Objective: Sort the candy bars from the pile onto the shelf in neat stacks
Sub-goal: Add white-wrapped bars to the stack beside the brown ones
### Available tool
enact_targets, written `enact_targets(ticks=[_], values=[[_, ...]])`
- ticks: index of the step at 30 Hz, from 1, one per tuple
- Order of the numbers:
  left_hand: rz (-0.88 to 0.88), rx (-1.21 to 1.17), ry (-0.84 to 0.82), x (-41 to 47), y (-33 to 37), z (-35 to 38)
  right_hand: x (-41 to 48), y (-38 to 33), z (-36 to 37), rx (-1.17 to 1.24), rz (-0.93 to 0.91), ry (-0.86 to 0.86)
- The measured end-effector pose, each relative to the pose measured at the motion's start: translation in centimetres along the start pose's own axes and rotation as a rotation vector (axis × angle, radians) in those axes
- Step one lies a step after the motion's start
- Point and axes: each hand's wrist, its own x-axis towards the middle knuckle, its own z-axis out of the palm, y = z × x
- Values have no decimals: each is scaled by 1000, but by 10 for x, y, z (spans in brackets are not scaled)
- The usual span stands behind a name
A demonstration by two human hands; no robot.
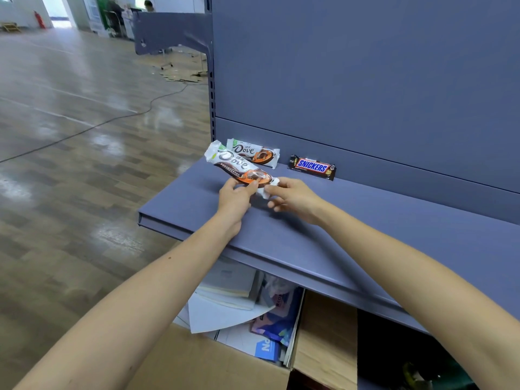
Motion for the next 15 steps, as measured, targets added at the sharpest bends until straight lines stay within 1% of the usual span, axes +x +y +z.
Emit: enact_targets(ticks=[2,4,6,9,12,13,15], values=[[13,29,-14,2,-2,-4,2,0,3,4,-2,20],[64,102,-36,3,-1,-10,3,1,6,33,2,13],[138,287,-44,7,1,-17,8,2,9,65,-6,40],[243,679,-40,20,1,-35,19,2,9,62,-33,165],[338,1057,-35,32,-9,-59,32,3,1,-102,-43,320],[339,1133,-20,31,-13,-65,36,4,-3,-176,-51,363],[353,1163,33,28,-19,-72,44,7,-12,-317,-75,423]])
